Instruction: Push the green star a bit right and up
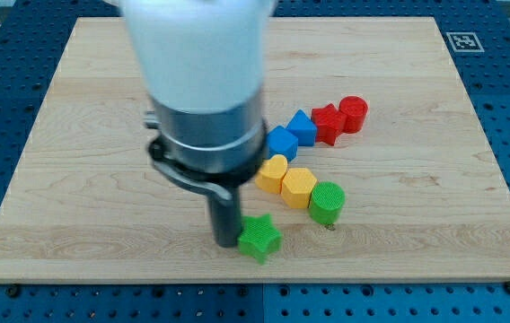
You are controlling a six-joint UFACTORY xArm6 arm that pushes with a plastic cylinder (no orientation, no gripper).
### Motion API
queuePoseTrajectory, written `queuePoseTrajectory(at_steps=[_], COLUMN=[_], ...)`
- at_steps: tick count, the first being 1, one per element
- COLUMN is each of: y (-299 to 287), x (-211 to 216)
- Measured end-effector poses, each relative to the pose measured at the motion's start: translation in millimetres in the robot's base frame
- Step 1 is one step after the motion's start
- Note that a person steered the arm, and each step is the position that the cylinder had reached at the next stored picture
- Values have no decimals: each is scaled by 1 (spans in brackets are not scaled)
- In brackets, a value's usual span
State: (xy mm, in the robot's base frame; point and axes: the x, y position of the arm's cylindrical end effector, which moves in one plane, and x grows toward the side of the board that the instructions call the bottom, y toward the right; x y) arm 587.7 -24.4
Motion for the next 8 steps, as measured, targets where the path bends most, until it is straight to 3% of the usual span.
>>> queuePoseTrajectory(at_steps=[1, 3, 5, 8], y=[22, 8, 82, 112], x=[9, 21, 26, 30])
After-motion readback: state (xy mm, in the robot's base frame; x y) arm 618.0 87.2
